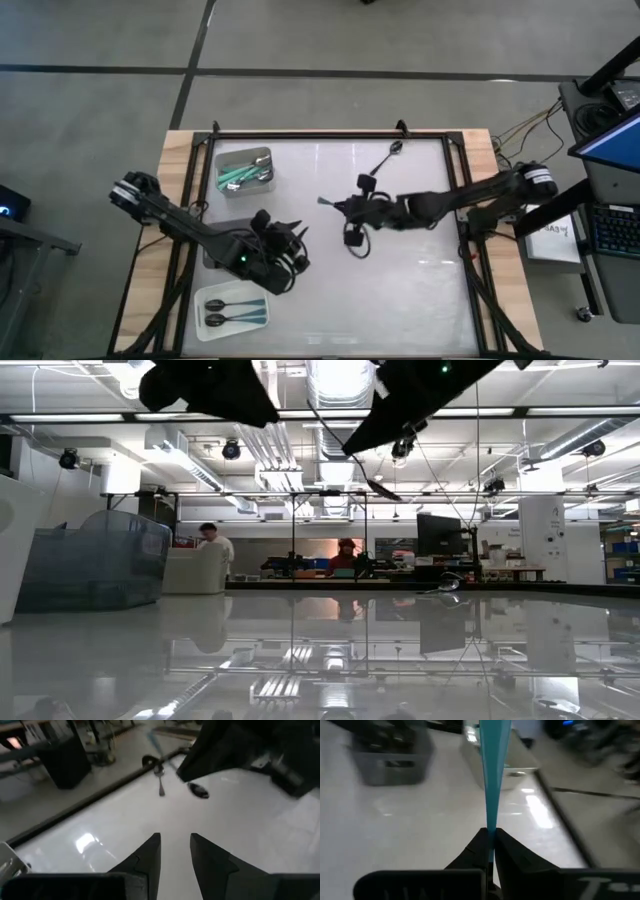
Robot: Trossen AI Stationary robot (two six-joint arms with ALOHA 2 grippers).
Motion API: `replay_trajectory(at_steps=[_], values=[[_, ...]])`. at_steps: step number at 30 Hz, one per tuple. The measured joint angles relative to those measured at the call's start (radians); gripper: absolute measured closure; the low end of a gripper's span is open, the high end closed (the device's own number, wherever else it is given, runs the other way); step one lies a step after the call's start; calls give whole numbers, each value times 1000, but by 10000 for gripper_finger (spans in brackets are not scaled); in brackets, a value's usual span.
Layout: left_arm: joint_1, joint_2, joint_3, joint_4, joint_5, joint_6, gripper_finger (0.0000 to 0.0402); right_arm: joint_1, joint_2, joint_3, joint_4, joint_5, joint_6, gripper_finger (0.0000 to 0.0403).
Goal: Sort silverware by color (type)
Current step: Put the blue spoon into the white bin
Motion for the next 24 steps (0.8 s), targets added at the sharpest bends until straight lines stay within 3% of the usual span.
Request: replay_trajectory(at_steps=[2, 13, 24], values=[[-3, 25, 16, 30, -40, 16, 313, 18, 32, 0, 33, 67, 6, 393], [-48, 75, 82, 33, -189, 44, 315, 36, 226, -2, 393, 61, -38, 394], [-62, 74, 76, 26, -241, 6, 315, 43, 256, -2, 581, 71, -59, 394]])
